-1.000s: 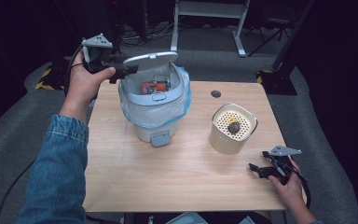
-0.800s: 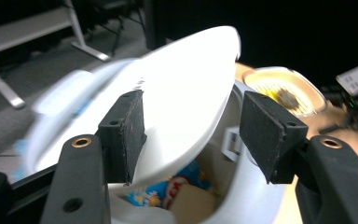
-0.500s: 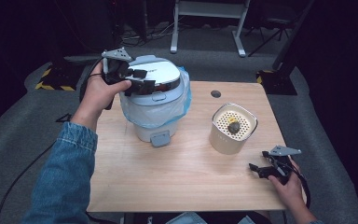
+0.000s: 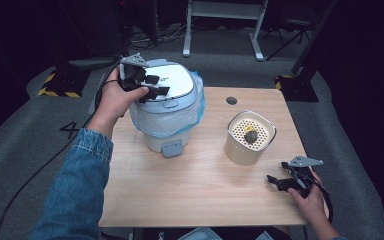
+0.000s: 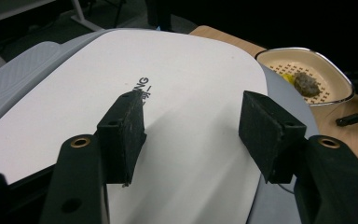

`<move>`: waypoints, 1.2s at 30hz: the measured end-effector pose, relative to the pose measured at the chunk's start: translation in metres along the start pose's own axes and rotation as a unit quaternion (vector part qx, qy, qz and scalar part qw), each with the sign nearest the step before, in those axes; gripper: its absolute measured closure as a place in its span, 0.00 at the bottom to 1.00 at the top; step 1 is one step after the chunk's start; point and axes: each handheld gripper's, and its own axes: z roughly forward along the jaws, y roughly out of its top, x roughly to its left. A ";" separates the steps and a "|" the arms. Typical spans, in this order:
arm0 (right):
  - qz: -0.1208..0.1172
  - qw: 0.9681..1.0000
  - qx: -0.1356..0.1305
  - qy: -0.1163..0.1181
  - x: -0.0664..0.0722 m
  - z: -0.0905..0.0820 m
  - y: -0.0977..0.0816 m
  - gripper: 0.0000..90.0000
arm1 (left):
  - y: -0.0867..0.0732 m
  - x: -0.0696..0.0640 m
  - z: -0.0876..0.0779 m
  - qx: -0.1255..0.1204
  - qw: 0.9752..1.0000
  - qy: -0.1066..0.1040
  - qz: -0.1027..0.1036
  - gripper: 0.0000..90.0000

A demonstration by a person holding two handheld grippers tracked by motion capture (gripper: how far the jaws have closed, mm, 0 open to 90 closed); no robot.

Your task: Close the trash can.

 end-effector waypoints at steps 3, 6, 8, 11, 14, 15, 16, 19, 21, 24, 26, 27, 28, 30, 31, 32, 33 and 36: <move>0.000 1.000 0.000 0.000 0.000 0.000 0.000 0.13 | 0.000 -0.001 0.001 0.000 1.000 0.005 0.001 0.45; 0.000 1.000 0.000 0.000 0.000 0.000 0.000 0.13 | 0.001 -0.001 0.001 0.002 1.000 0.007 0.004 0.45; 0.000 1.000 0.000 0.000 0.000 0.000 0.000 0.13 | 0.001 -0.001 0.001 0.002 1.000 0.009 0.007 0.45; 0.000 1.000 0.000 0.000 0.000 0.000 0.000 0.13 | 0.000 -0.001 0.003 -0.002 1.000 0.010 0.006 0.45; 0.000 1.000 0.000 0.000 0.000 0.000 0.000 0.13 | 0.003 -0.004 0.002 0.006 0.999 0.041 0.025 0.46; 0.000 1.000 0.000 0.000 0.000 0.000 0.000 0.13 | 0.003 -0.004 0.002 0.010 0.999 0.042 0.021 0.46; 0.000 1.000 0.000 0.000 0.000 0.000 0.000 0.13 | 0.004 -0.005 0.002 0.013 0.999 0.045 0.021 0.46; 0.000 1.000 0.000 0.000 0.000 0.000 0.000 0.13 | 0.003 -0.006 0.003 0.027 0.998 0.046 0.020 0.52; 0.000 1.000 0.000 0.000 0.000 0.000 0.000 0.13 | 0.003 -0.008 0.002 0.023 0.998 0.050 0.026 0.52; -0.001 1.000 0.000 0.000 0.000 0.000 0.000 0.13 | 0.001 -0.007 0.002 0.016 0.999 0.045 0.010 0.52; -0.001 1.000 0.000 0.001 0.000 0.000 0.000 0.13 | 0.000 -0.006 0.002 0.009 0.999 0.049 0.002 0.51; -0.002 1.000 0.000 0.001 0.000 0.000 0.000 0.13 | -0.001 -0.006 0.002 0.007 0.999 0.047 -0.006 0.47; -0.002 1.000 0.000 0.000 0.000 0.000 0.000 0.13 | -0.002 -0.005 0.002 0.002 0.999 0.038 -0.016 0.43; -0.002 1.000 0.000 0.001 0.000 0.000 0.000 0.13 | -0.003 -0.006 0.000 -0.020 0.999 0.012 -0.033 0.39; -0.002 1.000 0.000 0.001 0.000 0.000 0.000 0.13 | -0.003 -0.007 -0.001 -0.023 0.999 0.005 -0.029 0.37; -0.002 1.000 0.000 0.001 0.000 0.000 0.000 0.13 | -0.002 -0.010 -0.003 -0.025 0.999 0.005 -0.024 0.35; -0.002 1.000 0.000 0.002 0.000 0.000 0.000 0.13 | -0.002 -0.013 -0.005 -0.023 1.000 0.005 -0.016 0.34; -0.003 1.000 0.000 0.004 -0.001 0.001 0.001 0.13 | -0.001 -0.023 -0.013 -0.036 0.999 -0.004 -0.005 0.33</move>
